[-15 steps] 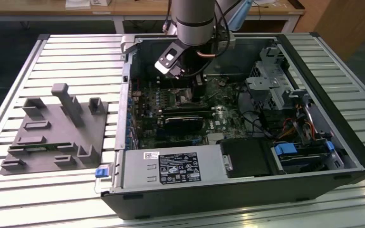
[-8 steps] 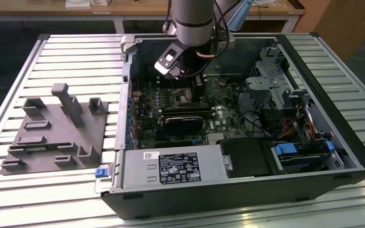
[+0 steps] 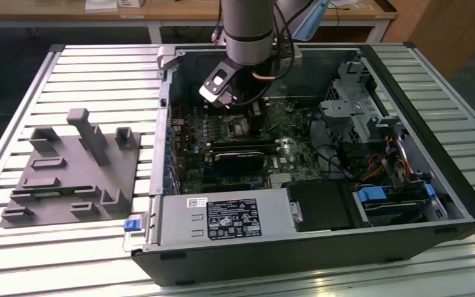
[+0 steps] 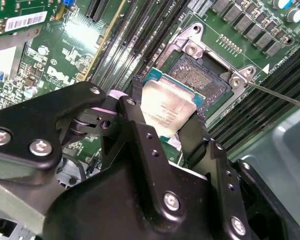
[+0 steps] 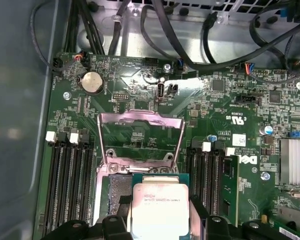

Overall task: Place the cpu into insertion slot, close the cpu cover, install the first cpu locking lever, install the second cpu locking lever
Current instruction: 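Place the cpu into insertion slot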

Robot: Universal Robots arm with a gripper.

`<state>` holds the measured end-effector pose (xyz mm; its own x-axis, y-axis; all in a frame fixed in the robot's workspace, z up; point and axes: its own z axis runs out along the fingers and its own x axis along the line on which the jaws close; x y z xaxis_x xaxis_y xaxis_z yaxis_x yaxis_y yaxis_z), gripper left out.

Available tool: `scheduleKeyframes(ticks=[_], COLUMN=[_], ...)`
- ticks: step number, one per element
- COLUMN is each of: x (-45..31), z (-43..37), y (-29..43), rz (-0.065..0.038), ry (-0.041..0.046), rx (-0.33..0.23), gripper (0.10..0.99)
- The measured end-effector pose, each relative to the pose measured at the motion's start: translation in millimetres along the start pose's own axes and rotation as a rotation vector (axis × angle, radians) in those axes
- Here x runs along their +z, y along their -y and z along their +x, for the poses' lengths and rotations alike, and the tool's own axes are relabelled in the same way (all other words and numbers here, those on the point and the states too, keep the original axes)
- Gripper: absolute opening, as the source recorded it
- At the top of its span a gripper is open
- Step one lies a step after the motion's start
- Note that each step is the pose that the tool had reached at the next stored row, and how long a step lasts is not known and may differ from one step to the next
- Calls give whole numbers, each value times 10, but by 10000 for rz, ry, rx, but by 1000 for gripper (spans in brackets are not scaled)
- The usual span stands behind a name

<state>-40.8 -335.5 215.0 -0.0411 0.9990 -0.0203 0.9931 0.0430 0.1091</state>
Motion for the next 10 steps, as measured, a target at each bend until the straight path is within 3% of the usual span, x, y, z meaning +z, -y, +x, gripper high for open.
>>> scheduleKeyframes(ticks=[10], x=[36], z=[119], y=[22], rz=[-1], ry=[2], rx=[27], gripper=[541])
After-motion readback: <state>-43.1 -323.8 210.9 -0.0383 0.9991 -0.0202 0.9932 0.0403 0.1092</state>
